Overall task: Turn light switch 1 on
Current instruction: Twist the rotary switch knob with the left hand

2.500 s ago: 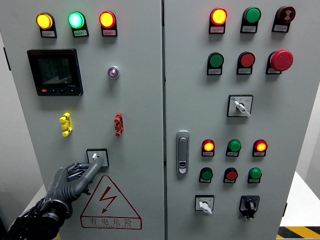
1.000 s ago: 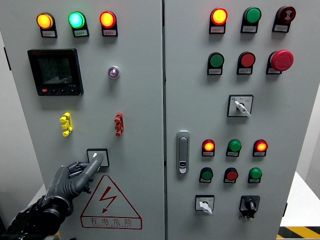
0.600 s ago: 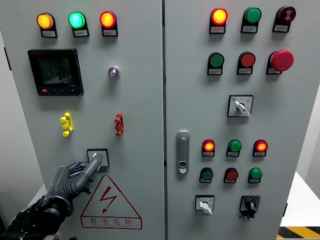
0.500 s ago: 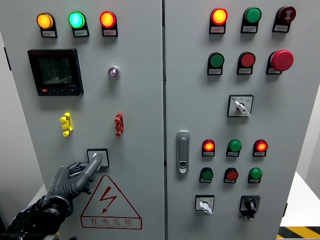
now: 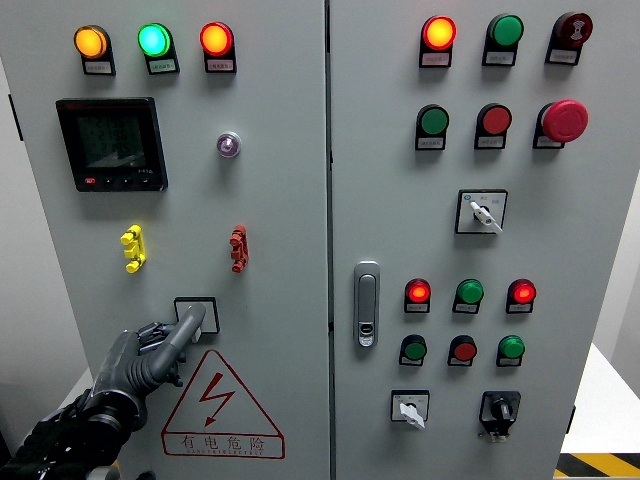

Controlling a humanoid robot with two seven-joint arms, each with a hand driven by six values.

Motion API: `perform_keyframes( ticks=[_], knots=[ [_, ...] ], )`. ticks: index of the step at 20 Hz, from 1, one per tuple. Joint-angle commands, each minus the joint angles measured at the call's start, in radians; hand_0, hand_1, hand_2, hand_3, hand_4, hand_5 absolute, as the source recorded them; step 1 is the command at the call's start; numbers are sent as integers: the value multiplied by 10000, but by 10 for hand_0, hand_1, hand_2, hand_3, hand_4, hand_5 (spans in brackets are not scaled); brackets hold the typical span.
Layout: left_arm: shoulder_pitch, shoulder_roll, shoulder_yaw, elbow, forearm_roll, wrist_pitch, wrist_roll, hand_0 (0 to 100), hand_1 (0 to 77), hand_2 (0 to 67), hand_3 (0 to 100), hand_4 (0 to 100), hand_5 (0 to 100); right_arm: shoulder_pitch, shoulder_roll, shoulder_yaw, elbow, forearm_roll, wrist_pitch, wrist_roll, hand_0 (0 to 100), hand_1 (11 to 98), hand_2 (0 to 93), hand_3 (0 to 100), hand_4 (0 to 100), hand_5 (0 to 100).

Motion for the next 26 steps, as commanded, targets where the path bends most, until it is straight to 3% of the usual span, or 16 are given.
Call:
perform_keyframes(
  ticks=[1, 13, 26],
  knots=[
    [-30, 0, 4, -1, -1, 0, 1, 62, 477, 501, 897, 1000, 797, 0, -3, 0, 0, 0, -11, -2, 0, 201, 0, 199, 194, 104],
    [-60, 15, 20, 14, -1, -46, 139, 244, 480, 506, 901, 1000, 804, 0, -3, 0, 0, 0, 4, -2, 0, 196, 0, 199, 194, 104],
    [-198, 46, 35, 30, -1, -62, 277, 347, 501, 508, 904, 1000, 811, 0, -3, 0, 0, 0, 4, -2, 0, 199, 0, 199, 195, 104]
  ],
)
